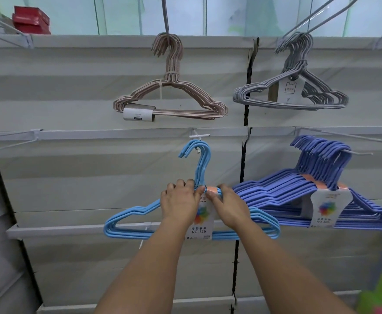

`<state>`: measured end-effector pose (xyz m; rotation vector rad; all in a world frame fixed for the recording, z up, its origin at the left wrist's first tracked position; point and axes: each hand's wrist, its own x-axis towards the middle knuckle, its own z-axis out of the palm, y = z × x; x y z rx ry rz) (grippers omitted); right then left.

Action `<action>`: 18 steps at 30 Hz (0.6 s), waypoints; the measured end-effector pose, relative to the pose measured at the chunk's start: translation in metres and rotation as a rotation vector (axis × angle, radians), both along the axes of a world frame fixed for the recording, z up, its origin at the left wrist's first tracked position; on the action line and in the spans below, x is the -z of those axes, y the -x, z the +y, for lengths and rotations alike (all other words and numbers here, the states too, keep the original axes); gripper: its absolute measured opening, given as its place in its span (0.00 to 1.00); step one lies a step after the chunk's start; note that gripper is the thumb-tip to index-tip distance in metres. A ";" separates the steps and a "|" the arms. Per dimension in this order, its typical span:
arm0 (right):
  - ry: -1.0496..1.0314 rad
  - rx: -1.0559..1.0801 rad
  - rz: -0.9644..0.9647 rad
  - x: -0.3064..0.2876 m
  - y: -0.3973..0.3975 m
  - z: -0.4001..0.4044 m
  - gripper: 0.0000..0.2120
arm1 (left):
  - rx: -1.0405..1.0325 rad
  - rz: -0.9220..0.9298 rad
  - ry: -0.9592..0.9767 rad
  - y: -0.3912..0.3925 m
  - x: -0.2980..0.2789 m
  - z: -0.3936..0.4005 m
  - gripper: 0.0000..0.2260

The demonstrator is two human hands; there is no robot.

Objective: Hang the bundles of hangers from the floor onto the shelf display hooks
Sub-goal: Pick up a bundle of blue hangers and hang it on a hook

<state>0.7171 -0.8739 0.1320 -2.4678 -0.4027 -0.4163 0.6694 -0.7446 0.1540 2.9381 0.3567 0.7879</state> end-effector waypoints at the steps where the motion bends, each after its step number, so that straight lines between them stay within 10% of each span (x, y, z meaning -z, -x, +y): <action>1: 0.001 0.003 0.011 -0.002 0.000 0.000 0.24 | -0.006 0.010 0.002 -0.001 -0.001 -0.001 0.23; 18: 0.077 0.091 0.008 -0.002 0.006 0.002 0.32 | 0.028 -0.040 0.147 -0.005 0.009 -0.002 0.25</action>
